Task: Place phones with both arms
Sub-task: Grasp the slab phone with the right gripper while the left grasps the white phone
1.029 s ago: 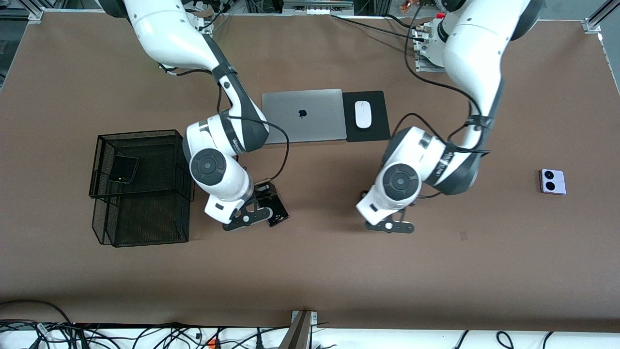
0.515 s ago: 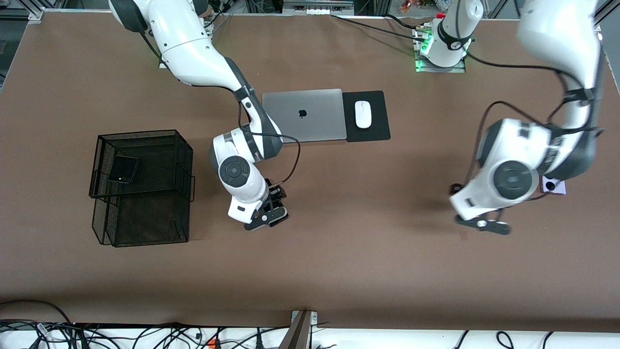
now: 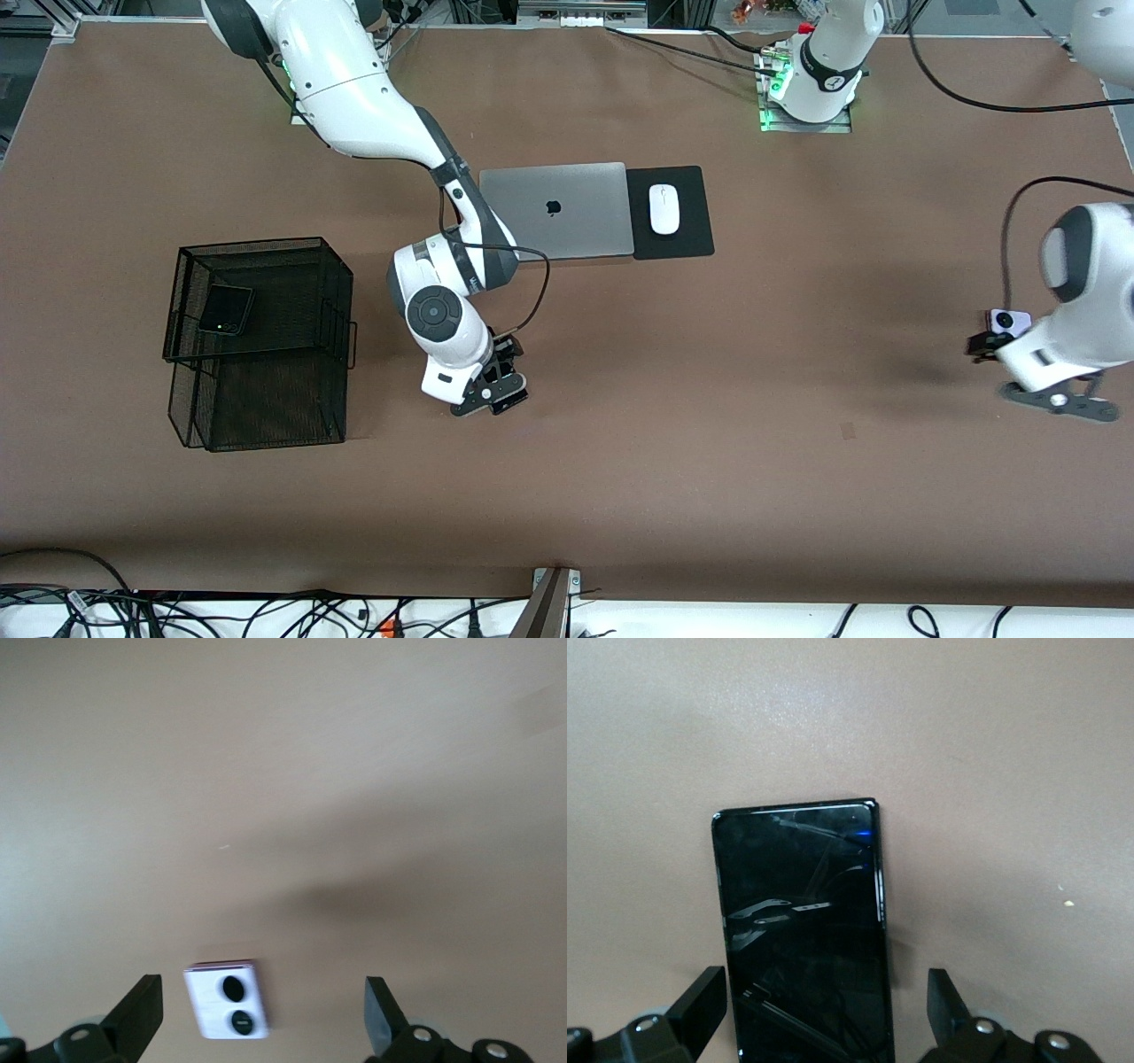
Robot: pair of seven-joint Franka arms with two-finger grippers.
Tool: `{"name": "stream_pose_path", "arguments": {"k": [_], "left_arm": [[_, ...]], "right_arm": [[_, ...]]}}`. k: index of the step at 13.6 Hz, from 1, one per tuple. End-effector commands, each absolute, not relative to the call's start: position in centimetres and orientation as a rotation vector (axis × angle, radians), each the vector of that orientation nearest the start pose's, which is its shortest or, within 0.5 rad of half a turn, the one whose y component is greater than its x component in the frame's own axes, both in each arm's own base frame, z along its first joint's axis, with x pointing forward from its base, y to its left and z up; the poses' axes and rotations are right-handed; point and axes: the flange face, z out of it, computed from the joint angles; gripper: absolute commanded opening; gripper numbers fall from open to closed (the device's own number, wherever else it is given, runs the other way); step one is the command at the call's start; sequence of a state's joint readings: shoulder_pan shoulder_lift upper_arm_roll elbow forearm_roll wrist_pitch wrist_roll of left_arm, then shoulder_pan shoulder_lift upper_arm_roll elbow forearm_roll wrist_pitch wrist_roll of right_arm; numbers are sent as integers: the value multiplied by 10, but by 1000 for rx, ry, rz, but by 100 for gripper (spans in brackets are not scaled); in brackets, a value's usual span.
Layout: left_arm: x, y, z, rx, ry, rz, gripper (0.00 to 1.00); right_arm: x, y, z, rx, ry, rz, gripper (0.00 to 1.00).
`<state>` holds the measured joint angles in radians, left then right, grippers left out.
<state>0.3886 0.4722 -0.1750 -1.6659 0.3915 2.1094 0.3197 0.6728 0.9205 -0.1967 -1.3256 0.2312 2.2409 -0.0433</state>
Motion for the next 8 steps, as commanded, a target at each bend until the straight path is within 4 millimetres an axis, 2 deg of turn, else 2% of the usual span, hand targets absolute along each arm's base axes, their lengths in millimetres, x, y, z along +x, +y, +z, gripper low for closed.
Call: {"name": "stream_pose_path", "arguments": {"k": [1, 4, 6, 8], "left_arm": [[631, 210, 324, -2874, 466, 80, 100], [607, 250, 288, -2930, 372, -7, 100], [589, 287, 265, -2960, 292, -11, 100], [577, 302, 248, -2988, 250, -23, 100]], "right_arm": [[631, 380, 186, -3013, -724, -8, 100], [628, 376, 177, -3020, -727, -28, 100], [626, 375, 172, -3022, -728, -39, 100], [627, 375, 173, -3020, -726, -41, 97]]}}
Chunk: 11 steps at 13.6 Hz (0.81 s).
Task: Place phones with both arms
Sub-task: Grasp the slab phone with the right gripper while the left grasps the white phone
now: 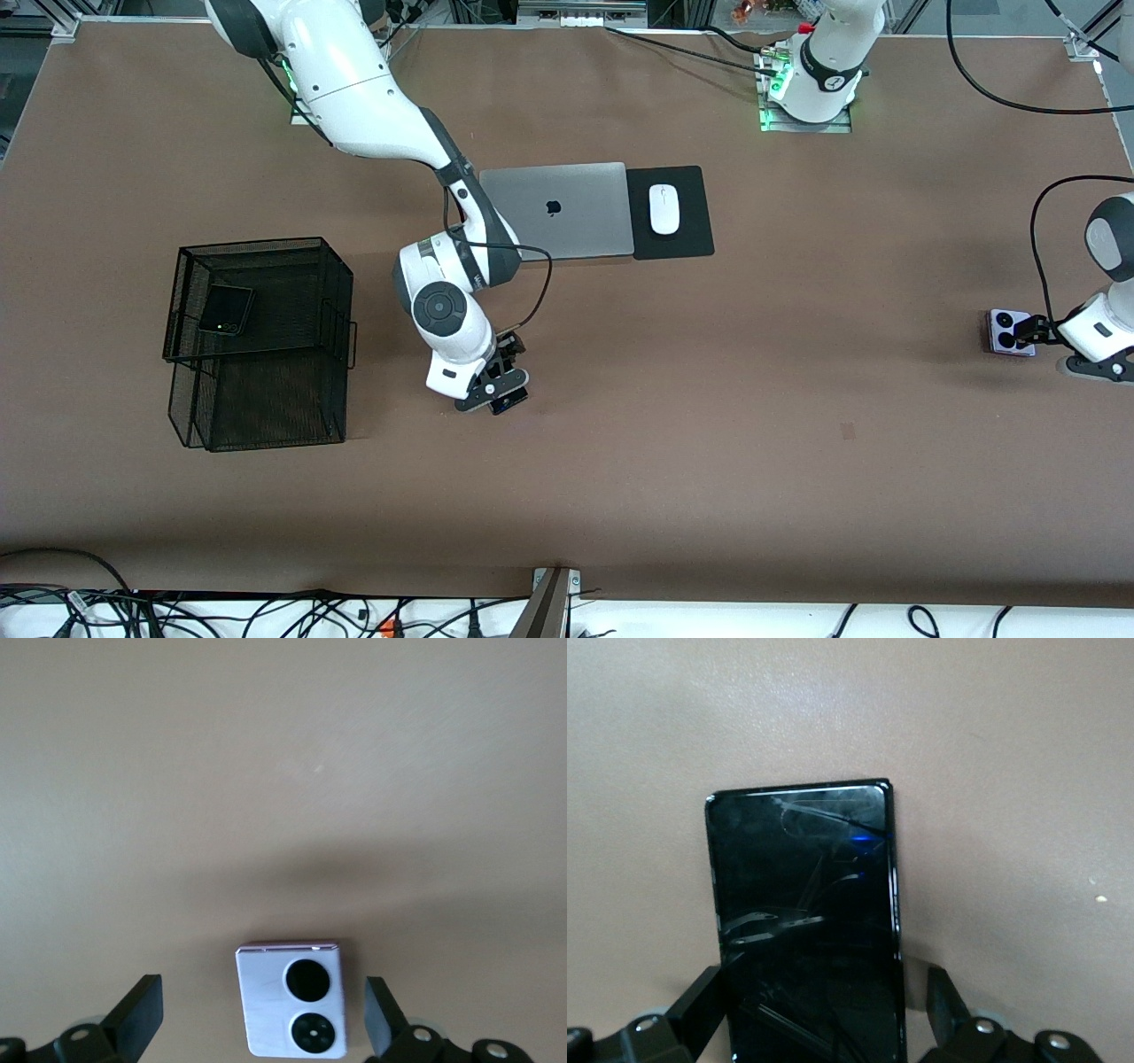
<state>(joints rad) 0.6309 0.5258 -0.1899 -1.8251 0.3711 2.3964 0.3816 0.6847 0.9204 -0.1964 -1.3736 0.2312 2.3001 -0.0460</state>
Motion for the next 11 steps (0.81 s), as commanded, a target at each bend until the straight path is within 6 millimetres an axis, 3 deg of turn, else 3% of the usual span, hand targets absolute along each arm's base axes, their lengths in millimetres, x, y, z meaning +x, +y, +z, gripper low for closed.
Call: {"name": "stream_pose_path", "arguments": {"k": [1, 2, 3, 4, 7, 8, 11], "left_arm": [[573, 306, 242, -2992, 267, -11, 100], [568, 308, 238, -2997, 286, -1, 100], [565, 311, 234, -3003, 282, 4, 100], [562, 311, 229, -3009, 280, 3, 100], [559, 301, 211, -3046, 279, 8, 100], [559, 299, 207, -3048, 317, 17, 100], [555, 298, 194, -3056, 380, 43, 100]], "right_arm": [[627, 375, 173, -3021, -730, -41, 84], [627, 375, 174, -3018, -744, -44, 62], [627, 376, 175, -3014, -743, -45, 25], [628, 375, 176, -3016, -748, -47, 2], [635, 372, 199, -3015, -722, -80, 0], [644, 358, 222, -3028, -688, -76, 0], [678, 276, 322, -3120, -517, -110, 0]]}}
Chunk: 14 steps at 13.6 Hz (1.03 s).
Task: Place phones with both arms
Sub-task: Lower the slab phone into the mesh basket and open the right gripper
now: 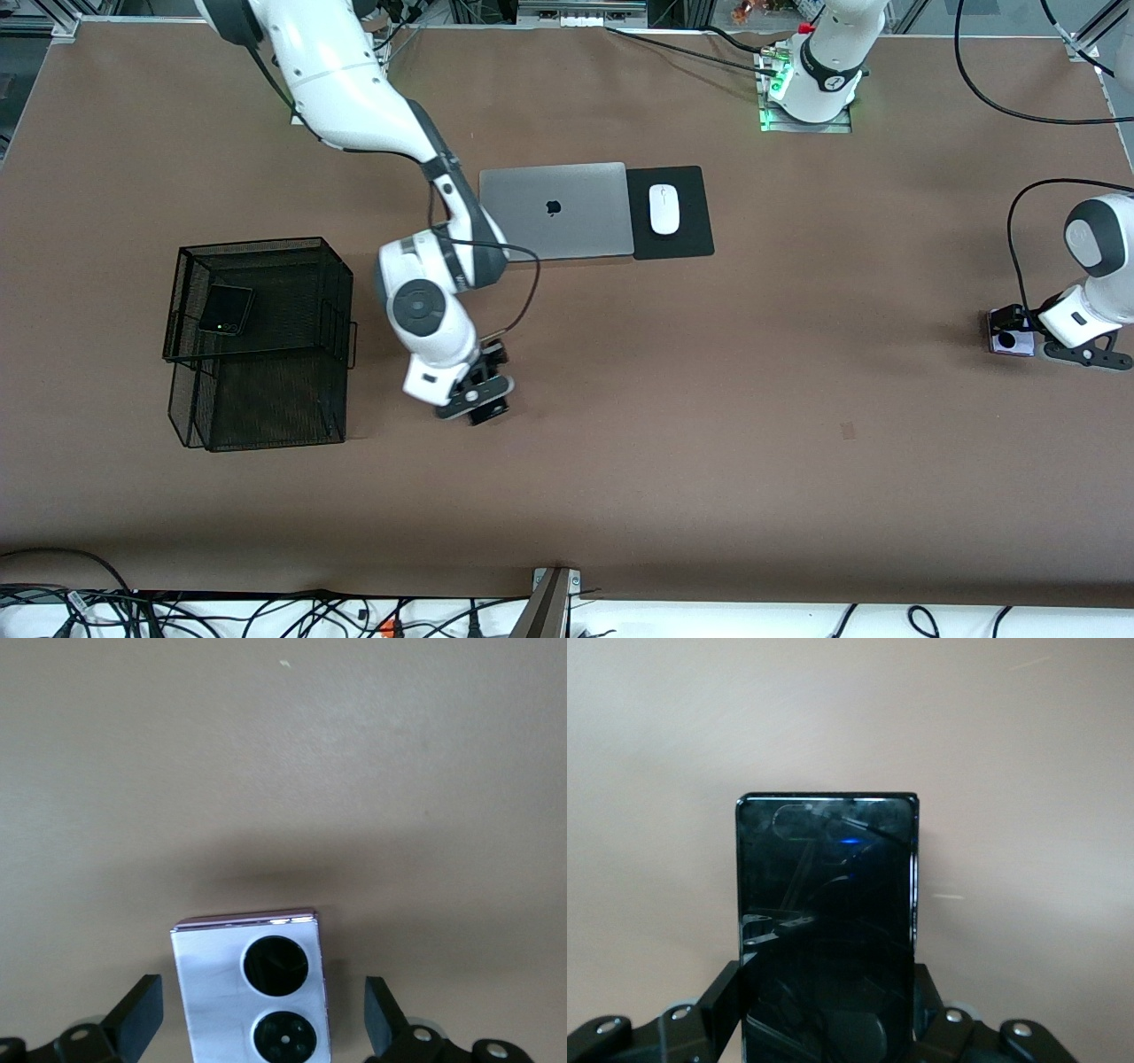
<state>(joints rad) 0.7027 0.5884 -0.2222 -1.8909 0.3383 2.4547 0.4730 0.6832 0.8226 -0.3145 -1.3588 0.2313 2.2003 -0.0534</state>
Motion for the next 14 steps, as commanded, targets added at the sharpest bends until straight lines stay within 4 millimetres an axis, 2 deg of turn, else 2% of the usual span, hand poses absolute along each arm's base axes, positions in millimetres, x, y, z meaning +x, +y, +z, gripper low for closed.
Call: {"name": "stream_pose_path", "arguments": {"k": [1, 4, 6, 8, 9, 10, 14], "left_arm": [[555, 300, 194, -3054, 389, 41, 100], [554, 302, 190, -3052, 442, 47, 100], [554, 306, 189, -3051, 446, 45, 100], [554, 307, 187, -3047, 451, 39, 100], [553, 310, 184, -3047, 444, 27, 100], [552, 315, 182, -3049, 420, -5, 100], [550, 320, 177, -3057, 364, -32, 100]], "right_arm": [[686, 248, 348, -3146, -457, -130, 0], [695, 179, 405, -3201, -315, -153, 0], [682, 142, 432, -3211, -204, -20, 0], [665, 112, 445, -3187, -125, 72, 0], [652, 96, 444, -3163, -88, 107, 0], [640, 82, 435, -3142, -59, 147, 0], [598, 51, 396, -3081, 69, 270, 0]]}}
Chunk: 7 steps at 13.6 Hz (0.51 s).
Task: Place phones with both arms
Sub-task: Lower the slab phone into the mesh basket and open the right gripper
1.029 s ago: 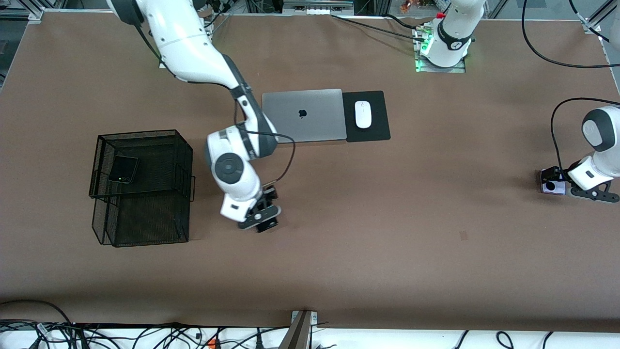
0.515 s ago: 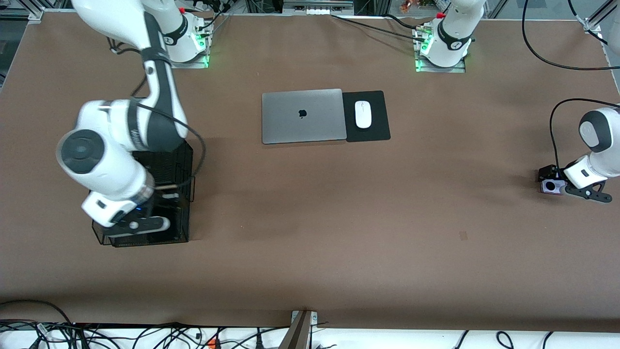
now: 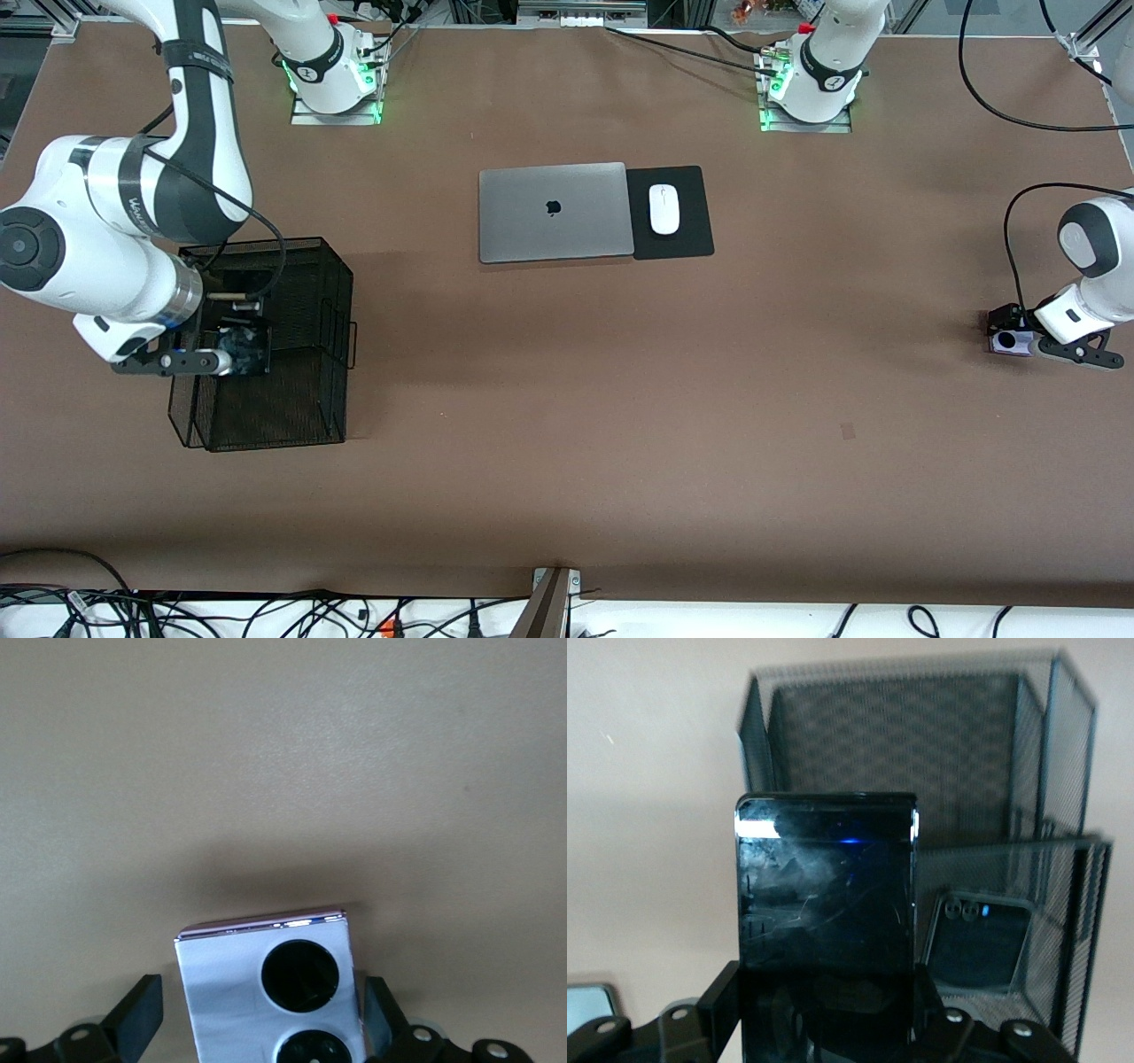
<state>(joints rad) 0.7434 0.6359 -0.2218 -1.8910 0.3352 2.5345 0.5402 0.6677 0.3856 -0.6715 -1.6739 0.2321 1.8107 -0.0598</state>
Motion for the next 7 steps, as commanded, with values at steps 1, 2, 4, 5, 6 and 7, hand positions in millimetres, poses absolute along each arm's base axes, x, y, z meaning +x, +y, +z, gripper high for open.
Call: {"name": "stream_pose_path", "arguments": {"k": [1, 2, 4, 5, 6, 7], "left_arm": [[550, 321, 177, -3059, 345, -34, 100], [549, 321, 174, -3065, 330, -31, 100], [550, 320, 168, -3067, 302, -54, 100], [550, 320, 165, -3069, 289, -61, 100], [550, 320, 164, -3070, 268, -69, 100], [550, 320, 161, -3076, 247, -65, 100]], "right_arm": [[589, 48, 388, -3071, 102, 282, 0], [584, 49, 382, -3068, 103, 314, 0], [579, 48, 375, -3067, 104, 363, 0], [576, 48, 369, -3065, 106, 386, 0], [572, 49, 363, -3062, 106, 407, 0], [569, 48, 358, -3061, 109, 428, 0]]}}
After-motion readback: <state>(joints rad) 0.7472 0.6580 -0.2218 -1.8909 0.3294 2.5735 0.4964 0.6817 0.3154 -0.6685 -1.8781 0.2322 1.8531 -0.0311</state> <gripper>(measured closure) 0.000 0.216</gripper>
